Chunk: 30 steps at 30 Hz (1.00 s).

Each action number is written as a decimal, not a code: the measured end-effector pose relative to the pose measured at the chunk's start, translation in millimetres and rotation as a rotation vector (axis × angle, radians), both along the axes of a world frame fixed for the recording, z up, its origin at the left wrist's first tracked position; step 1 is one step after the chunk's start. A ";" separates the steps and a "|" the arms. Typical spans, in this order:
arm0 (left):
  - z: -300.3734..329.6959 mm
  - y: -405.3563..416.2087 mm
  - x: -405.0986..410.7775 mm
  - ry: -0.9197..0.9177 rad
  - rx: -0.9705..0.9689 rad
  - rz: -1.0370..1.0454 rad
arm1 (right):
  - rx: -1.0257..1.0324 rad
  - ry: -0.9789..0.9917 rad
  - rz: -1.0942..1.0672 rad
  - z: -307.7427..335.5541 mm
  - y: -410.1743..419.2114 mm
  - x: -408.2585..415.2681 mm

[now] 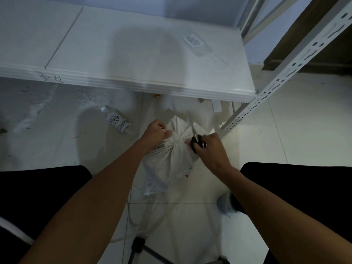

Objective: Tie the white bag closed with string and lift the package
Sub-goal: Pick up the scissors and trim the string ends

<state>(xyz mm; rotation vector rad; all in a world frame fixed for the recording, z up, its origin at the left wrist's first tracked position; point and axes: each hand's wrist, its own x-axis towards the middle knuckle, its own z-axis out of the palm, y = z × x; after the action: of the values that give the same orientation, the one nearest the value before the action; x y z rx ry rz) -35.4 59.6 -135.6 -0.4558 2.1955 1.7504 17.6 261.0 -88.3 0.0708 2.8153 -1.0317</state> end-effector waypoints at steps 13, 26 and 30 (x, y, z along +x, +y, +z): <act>80.3 31.4 -17.8 0.265 0.086 -0.387 | -0.077 -0.114 0.086 39.1 -22.7 -24.3; 115.9 36.1 -10.1 0.328 0.240 -0.116 | 0.191 0.302 0.097 56.2 -26.2 -14.6; 123.1 44.3 -14.2 0.270 0.433 0.079 | -0.067 0.301 -0.080 67.4 -13.2 -35.4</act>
<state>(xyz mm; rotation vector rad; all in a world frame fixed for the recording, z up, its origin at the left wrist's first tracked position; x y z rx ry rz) -49.6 103.8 -12.4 -0.2138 1.8901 2.3698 -17.9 247.8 -20.9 0.0231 3.0624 -1.2488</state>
